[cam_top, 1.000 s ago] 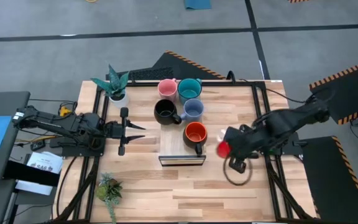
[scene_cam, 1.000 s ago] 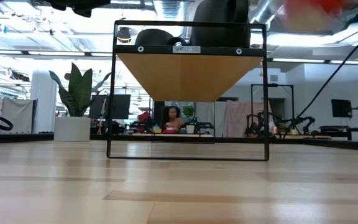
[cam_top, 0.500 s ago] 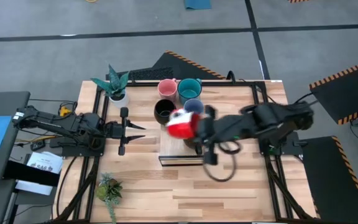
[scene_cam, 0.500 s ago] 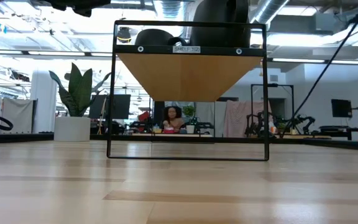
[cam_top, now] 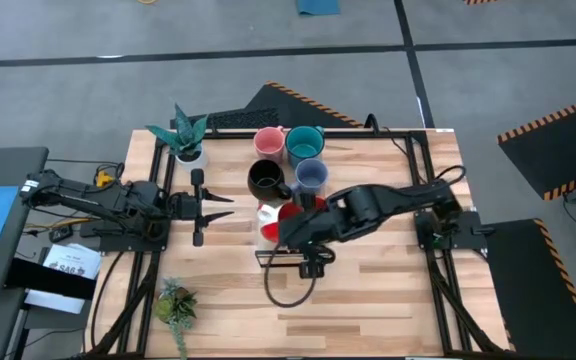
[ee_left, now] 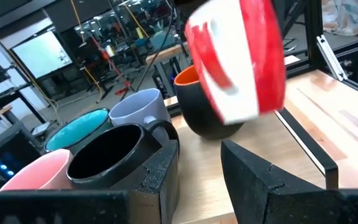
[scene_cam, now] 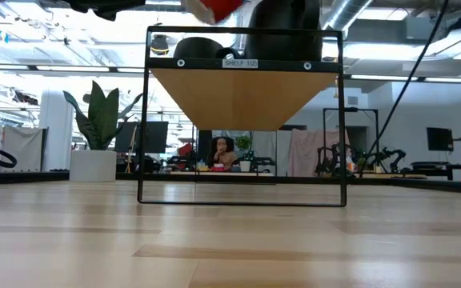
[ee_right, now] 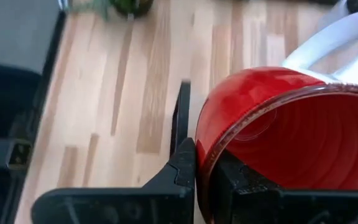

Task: Place coffee mugs
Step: Put the red mug on the shelf

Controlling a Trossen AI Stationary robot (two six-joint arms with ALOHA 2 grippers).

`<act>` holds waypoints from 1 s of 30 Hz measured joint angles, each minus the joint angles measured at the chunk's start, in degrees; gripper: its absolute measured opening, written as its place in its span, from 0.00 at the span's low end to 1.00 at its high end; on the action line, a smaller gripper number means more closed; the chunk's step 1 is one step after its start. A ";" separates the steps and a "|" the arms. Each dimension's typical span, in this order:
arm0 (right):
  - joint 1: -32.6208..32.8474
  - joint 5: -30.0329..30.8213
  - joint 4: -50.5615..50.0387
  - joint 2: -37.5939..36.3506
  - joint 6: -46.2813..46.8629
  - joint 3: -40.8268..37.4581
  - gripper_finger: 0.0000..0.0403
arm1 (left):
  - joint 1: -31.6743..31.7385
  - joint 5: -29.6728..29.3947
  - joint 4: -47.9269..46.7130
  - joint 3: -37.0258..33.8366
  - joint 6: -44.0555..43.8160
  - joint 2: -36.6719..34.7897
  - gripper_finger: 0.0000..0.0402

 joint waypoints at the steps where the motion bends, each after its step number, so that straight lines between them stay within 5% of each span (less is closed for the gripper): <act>1: -0.21 0.02 -1.22 0.72 -0.01 0.47 0.10 | 0.00 -0.01 -0.01 0.02 -0.02 0.00 0.27; 30: -2.27 -3.09 2.36 6.41 -2.50 -0.93 0.10 | 0.00 0.00 -0.23 0.00 -0.02 0.00 0.27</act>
